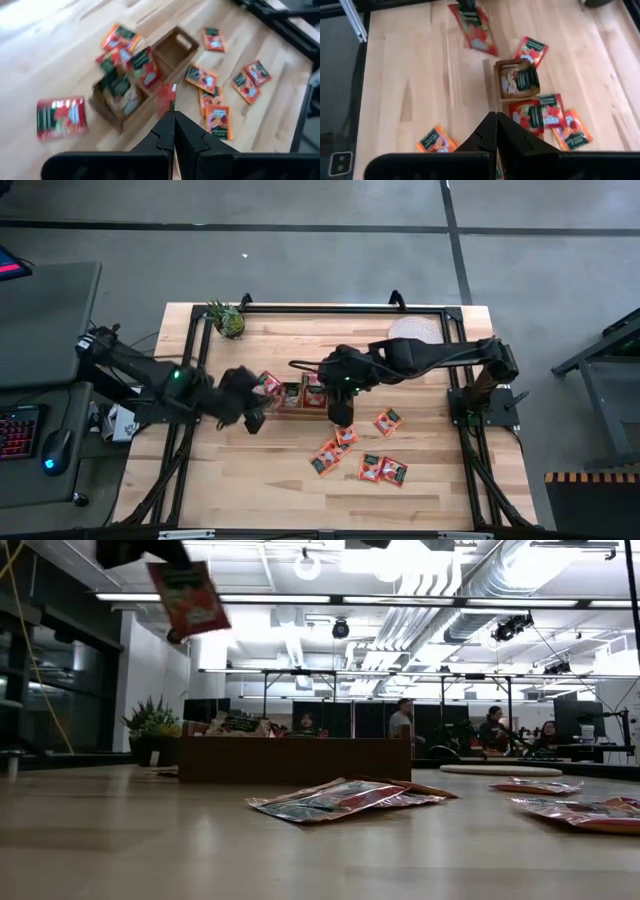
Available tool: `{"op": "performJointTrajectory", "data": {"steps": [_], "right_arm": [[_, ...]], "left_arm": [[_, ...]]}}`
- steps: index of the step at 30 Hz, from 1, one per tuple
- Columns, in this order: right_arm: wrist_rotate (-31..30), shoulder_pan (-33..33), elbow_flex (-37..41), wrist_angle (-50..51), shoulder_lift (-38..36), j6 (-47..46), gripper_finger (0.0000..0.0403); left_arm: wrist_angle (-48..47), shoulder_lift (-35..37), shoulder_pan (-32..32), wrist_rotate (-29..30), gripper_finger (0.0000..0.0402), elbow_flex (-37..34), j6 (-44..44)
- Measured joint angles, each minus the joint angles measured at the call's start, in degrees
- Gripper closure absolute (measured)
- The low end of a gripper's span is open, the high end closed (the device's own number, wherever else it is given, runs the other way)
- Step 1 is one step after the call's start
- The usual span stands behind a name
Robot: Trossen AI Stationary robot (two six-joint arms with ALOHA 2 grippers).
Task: Pick & Place Tea
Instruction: Put the red tea bag into the middle section of the brown wooden organizer
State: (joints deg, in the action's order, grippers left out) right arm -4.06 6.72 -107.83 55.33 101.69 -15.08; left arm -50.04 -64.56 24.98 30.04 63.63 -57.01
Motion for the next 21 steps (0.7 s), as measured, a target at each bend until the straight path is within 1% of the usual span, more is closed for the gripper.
{"op": "performJointTrajectory", "data": {"steps": [3,6,10,16,21], "right_arm": [[-2.1,0.6,0.0,2.9,-1.4,-2.8,0.0403],[-6.7,1.6,0.0,6.3,-3.1,-6.2,0.0403],[-12.7,3.0,0.0,11.6,-6.2,-9.5,0.0403],[-20.2,4.4,0.0,18.8,-11.2,-15.5,0.0403],[-24.4,5.8,0.0,23.8,-15.2,-20.6,0.0403]], "left_arm": [[0.2,-0.5,-5.8,-5.8,0.0401,2.6,9.9],[0.5,-1.4,-11.8,-10.9,0.0401,4.9,18.4],[0.7,-3.4,-18.8,-17.9,0.0401,7.5,27.1],[1.4,-11.0,-26.2,-27.5,0.0401,12.1,39.0],[2.0,-19.4,-29.1,-32.9,0.0401,16.8,47.0]]}}
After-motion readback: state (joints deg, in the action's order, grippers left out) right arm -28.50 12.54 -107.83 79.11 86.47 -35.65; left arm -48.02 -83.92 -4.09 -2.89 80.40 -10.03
